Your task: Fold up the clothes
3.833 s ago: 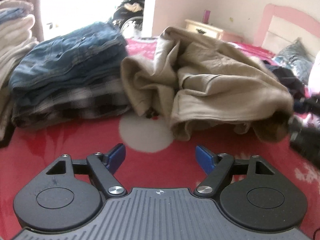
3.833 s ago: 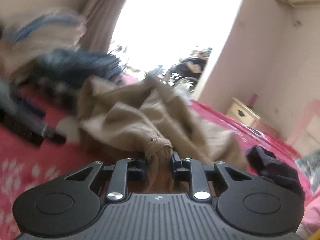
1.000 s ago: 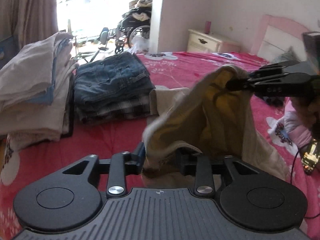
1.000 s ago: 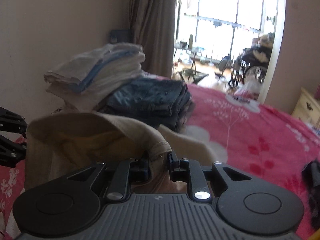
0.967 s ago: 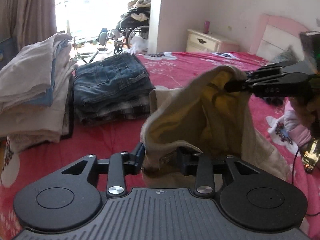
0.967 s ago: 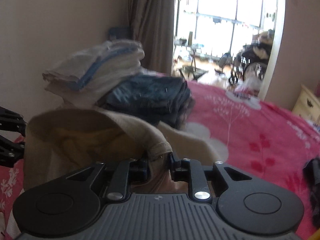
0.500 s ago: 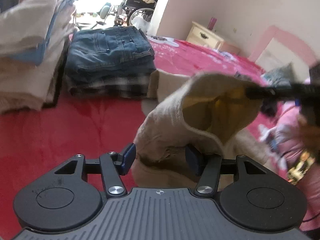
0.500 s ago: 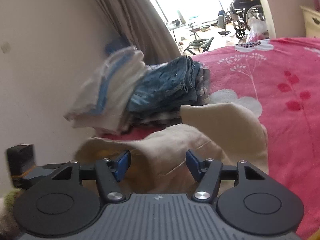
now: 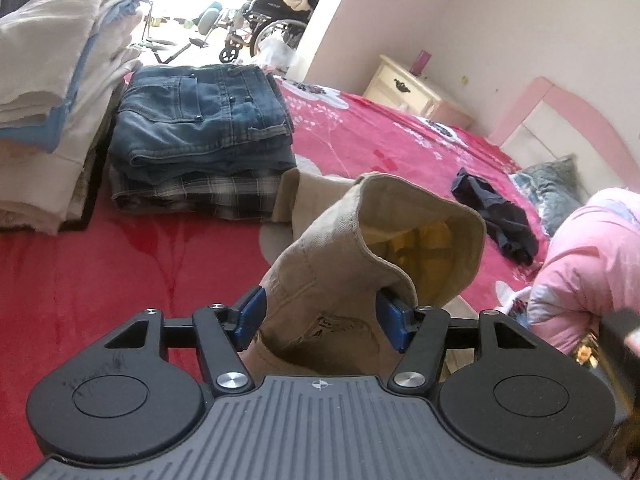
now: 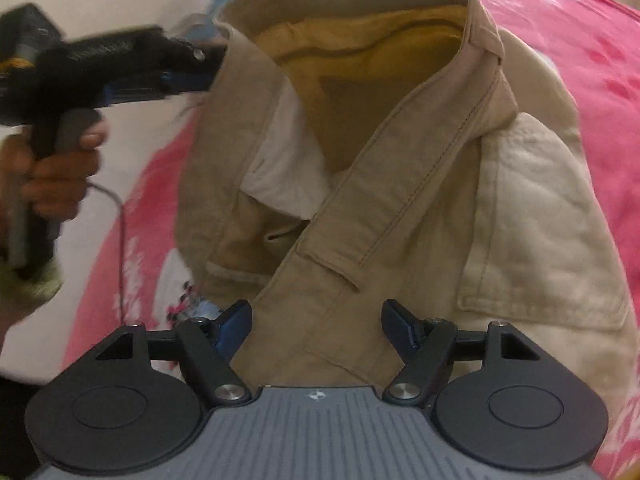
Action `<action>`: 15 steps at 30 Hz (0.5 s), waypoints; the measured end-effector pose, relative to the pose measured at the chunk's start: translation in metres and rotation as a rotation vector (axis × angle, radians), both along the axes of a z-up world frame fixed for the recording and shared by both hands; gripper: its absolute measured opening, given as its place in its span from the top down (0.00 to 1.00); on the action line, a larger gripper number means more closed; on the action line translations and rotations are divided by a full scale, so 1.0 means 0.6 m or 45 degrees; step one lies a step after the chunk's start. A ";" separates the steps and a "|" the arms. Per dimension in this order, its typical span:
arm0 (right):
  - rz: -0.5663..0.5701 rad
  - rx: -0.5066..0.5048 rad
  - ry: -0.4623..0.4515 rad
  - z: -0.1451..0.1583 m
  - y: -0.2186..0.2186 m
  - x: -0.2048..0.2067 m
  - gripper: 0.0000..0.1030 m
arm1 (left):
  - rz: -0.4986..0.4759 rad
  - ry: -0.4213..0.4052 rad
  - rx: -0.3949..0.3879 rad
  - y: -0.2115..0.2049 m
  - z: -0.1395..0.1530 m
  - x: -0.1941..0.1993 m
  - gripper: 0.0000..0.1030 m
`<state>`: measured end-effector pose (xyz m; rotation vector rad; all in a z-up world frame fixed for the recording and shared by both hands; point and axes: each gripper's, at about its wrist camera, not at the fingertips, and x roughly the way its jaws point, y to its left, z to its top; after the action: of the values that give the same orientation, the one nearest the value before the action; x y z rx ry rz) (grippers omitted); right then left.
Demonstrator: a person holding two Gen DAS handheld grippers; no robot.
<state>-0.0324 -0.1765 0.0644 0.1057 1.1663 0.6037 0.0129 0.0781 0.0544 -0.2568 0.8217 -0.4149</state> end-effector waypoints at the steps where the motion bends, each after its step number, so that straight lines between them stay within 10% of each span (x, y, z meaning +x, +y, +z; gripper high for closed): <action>1: -0.014 -0.004 -0.008 0.004 0.008 -0.002 0.28 | 0.002 -0.006 0.010 -0.005 0.001 0.002 0.41; 15: 0.119 -0.528 -0.306 -0.013 0.053 -0.086 0.37 | 0.023 -0.066 0.043 -0.016 0.016 -0.014 0.41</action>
<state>-0.0838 -0.1449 0.0568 -0.3676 1.0431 0.4317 0.0044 0.0687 0.0637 -0.2206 0.7746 -0.3891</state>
